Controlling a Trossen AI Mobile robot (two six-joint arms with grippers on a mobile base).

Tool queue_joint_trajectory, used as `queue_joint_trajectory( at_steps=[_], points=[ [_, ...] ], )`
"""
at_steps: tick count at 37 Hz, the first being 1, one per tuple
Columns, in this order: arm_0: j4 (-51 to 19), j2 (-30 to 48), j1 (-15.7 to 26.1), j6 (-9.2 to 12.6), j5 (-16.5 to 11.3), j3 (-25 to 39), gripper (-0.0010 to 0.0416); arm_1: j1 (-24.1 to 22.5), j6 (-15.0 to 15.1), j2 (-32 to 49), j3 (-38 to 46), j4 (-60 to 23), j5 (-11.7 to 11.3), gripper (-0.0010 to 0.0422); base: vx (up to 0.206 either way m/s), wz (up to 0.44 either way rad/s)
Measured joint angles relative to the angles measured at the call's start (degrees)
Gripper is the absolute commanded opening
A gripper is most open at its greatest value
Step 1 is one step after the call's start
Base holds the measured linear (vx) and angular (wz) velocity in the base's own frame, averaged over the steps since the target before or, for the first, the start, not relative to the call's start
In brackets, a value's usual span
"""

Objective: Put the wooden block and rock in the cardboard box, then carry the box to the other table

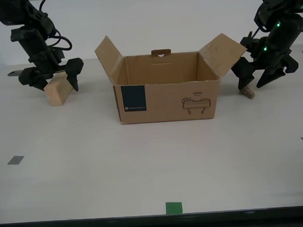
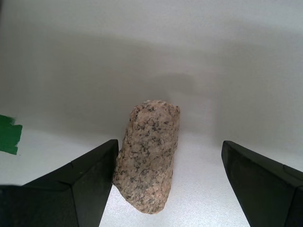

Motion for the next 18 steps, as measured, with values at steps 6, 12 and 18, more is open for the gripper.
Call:
queue_joint_trajectory(
  at_steps=[6,12,18],
  points=[
    [0.04,0.00,0.02,-0.17,0.00,0.00,0.0313,0.00,0.00,0.00,0.00,0.00,0.02,0.0389,0.000,0.000],
    [1.11,0.00,0.11,-0.39,0.02,0.00,0.0316,0.00,-0.09,0.00,0.00,0.00,0.02,0.0389,0.000,0.000],
    [1.29,0.02,0.24,-0.42,0.02,-0.02,0.0308,0.00,-0.09,0.00,0.00,-0.02,0.02,0.0389,0.000,0.000]
  ],
)
